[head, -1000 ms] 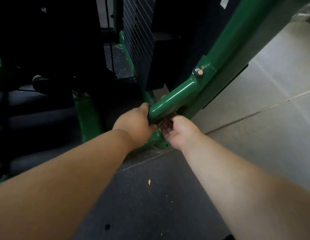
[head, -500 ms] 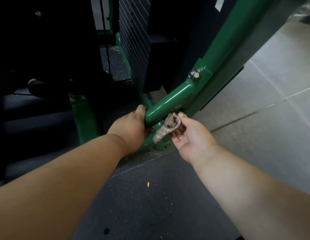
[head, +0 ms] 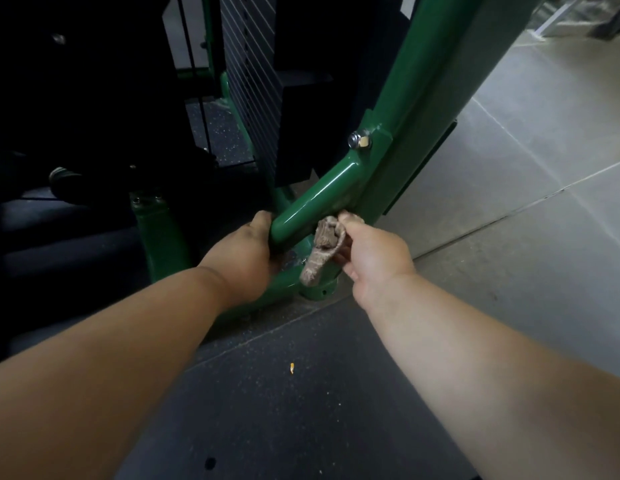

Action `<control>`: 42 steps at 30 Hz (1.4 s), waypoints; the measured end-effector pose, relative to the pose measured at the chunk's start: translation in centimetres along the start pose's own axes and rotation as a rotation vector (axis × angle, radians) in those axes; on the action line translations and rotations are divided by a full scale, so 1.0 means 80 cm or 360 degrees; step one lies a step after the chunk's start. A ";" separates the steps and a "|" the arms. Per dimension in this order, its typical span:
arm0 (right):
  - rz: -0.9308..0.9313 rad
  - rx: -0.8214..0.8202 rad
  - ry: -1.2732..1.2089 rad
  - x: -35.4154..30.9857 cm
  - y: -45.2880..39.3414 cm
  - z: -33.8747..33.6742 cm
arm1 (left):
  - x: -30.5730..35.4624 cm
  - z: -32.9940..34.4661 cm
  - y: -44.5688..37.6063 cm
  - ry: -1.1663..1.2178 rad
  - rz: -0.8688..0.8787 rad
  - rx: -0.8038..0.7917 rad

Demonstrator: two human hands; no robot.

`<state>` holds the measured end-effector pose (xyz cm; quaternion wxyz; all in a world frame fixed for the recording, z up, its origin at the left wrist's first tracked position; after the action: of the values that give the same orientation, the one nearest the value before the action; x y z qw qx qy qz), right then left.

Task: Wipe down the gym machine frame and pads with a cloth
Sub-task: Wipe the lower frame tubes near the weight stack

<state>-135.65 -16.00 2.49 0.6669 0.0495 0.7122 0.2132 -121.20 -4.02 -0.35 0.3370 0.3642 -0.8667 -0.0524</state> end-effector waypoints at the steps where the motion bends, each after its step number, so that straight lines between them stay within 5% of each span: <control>1: -0.0091 -0.0019 0.0010 -0.003 0.005 -0.003 | 0.000 0.000 0.000 -0.0006 0.0015 0.0004; 10: -0.0825 -0.0212 0.0581 0.013 0.015 -0.015 | -0.008 0.010 -0.009 0.0050 0.0030 0.0042; 18: -0.0500 -0.0095 0.0363 0.034 0.003 0.002 | -0.003 0.005 -0.007 0.0116 -0.0004 -0.0054; 24: -0.0130 -0.0089 0.0428 0.054 -0.007 -0.025 | 0.004 -0.024 -0.020 0.0844 -0.0368 -0.0478; 31: 0.0381 -0.0241 -0.0329 0.055 -0.023 -0.005 | 0.011 -0.037 -0.046 0.1142 -0.0628 -0.0387; 42: 0.0245 -0.0362 0.0046 0.063 -0.042 0.010 | 0.040 -0.018 -0.074 0.1015 -0.0700 -0.0902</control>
<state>-134.65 -17.08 -3.48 0.6396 0.0249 0.6871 0.3438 -118.42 -10.20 0.51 0.6530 0.4306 -0.5739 -0.2424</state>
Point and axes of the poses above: each hand's wrist, its own y-axis away from the middle knuckle, its own z-axis out of the palm, x = y × z, the point moved 1 cm from there along -y, towards the middle knuckle, and after that the axes turned 12 degrees about -z, right-handed, at the moved point
